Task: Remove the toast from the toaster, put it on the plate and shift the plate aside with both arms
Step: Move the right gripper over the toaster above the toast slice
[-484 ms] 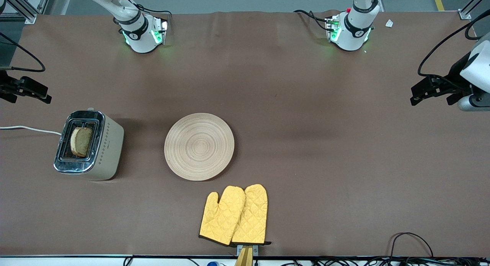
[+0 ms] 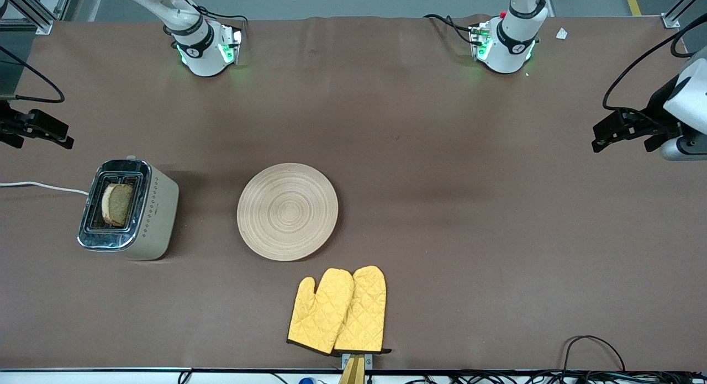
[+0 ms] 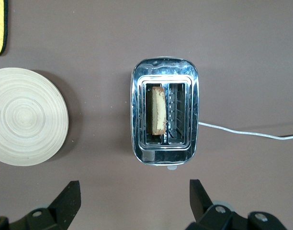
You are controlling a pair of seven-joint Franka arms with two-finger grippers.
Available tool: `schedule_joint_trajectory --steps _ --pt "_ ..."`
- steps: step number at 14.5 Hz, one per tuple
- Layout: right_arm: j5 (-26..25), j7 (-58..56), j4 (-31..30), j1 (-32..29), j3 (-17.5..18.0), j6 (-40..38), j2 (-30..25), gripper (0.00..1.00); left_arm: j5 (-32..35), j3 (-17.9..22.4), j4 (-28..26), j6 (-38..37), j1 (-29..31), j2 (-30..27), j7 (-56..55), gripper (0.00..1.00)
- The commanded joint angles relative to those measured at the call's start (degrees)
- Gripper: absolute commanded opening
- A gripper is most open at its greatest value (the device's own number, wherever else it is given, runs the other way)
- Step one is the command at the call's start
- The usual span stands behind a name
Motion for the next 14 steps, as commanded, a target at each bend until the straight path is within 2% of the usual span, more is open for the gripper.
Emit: schedule_joint_trajectory --steps 1,5,7,12,14 --pt "0.36 -1.22 -7.31 -1.06 0.21 6.95 -2.17 1.0 0.24 0.17 0.93 -0.21 -0.3 0.1 0.03 1.0" --pt "0.27 -1.22 -18.38 -1.15 0.12 21.0 -1.64 1.0 0.33 0.08 0.85 -0.21 -0.3 0.1 -0.32 1.0" --pt "0.18 -1.22 -21.73 -1.24 0.12 26.2 -1.29 1.0 0.33 -0.01 0.85 -0.21 -0.21 0.1 -0.41 1.0" --pt "-1.75 -4.46 -27.01 -2.55 -0.75 36.84 1.78 1.0 0.33 0.08 0.85 -0.21 -0.21 0.1 -0.32 1.0" --pt "-1.75 -5.26 -27.37 -3.61 -0.84 39.05 3.97 1.0 0.33 0.08 0.85 -0.21 -0.21 0.1 -0.32 1.0"
